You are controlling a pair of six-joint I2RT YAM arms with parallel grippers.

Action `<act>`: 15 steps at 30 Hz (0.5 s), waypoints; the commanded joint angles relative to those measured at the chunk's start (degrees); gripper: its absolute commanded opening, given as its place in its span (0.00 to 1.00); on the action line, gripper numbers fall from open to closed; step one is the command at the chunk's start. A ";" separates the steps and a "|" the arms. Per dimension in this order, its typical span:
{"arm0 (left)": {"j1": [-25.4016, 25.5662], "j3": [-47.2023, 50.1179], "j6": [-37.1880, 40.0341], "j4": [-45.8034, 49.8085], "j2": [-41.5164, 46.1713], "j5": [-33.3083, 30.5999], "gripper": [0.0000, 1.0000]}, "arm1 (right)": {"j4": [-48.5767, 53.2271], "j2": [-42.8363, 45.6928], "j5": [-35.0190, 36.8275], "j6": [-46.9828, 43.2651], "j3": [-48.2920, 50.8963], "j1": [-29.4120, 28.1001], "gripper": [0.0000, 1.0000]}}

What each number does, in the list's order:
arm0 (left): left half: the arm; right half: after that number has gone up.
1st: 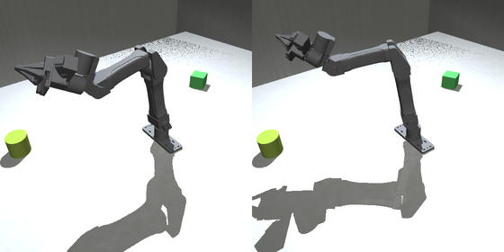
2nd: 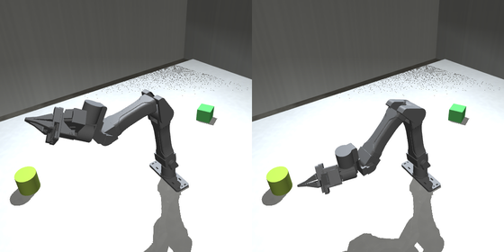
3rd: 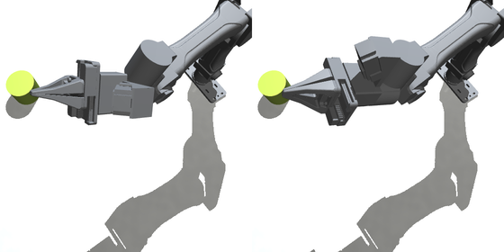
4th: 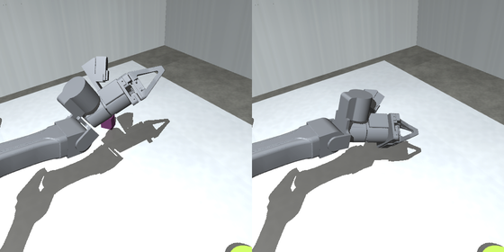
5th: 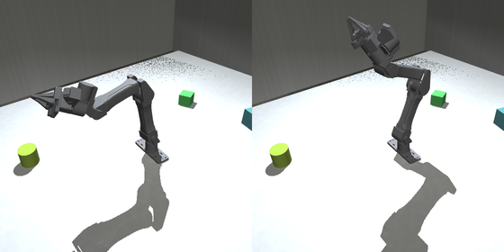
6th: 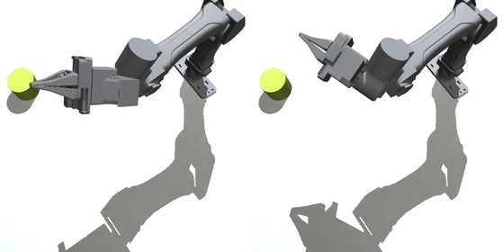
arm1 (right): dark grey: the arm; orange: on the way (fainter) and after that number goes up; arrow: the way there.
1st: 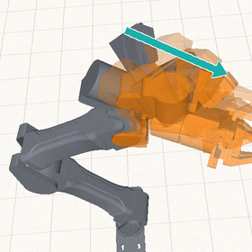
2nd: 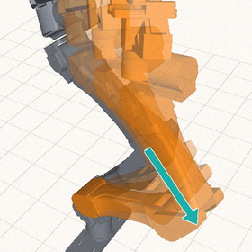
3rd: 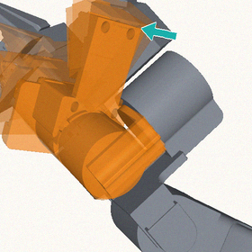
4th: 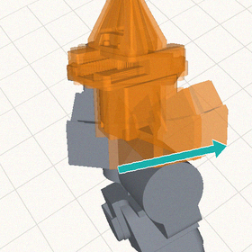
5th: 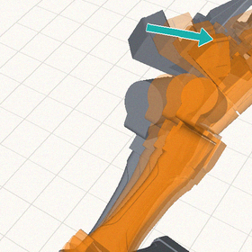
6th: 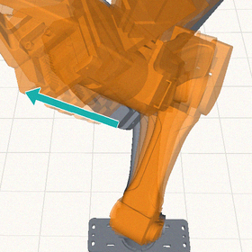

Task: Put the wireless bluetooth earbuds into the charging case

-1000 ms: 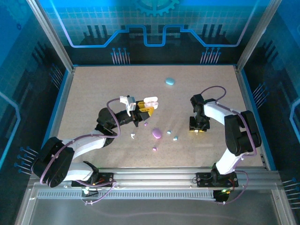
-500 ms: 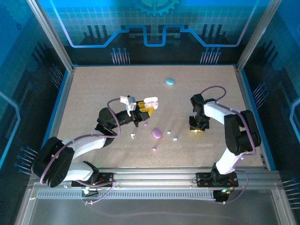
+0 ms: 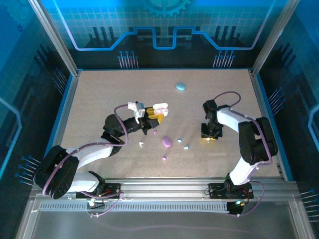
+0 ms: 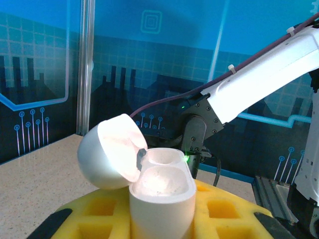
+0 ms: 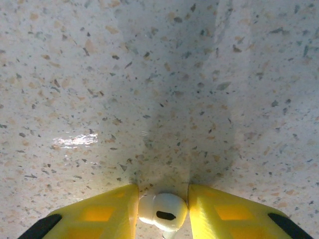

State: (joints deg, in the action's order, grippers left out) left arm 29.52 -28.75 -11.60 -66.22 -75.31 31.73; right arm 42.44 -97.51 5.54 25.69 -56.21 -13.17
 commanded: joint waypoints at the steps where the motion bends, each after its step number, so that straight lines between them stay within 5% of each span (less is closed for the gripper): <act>1: 0.28 -0.60 1.21 -0.43 1.22 0.36 0.17 | 1.16 -1.29 -0.47 0.98 0.88 -0.21 0.35; 15: 0.35 -0.51 1.31 -0.23 1.39 0.23 0.17 | 2.20 2.60 1.35 0.88 0.48 -2.05 0.32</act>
State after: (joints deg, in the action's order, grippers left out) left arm 29.54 -28.75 -11.60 -65.76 -75.31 31.73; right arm 42.68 -97.19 6.04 25.80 -56.18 -14.02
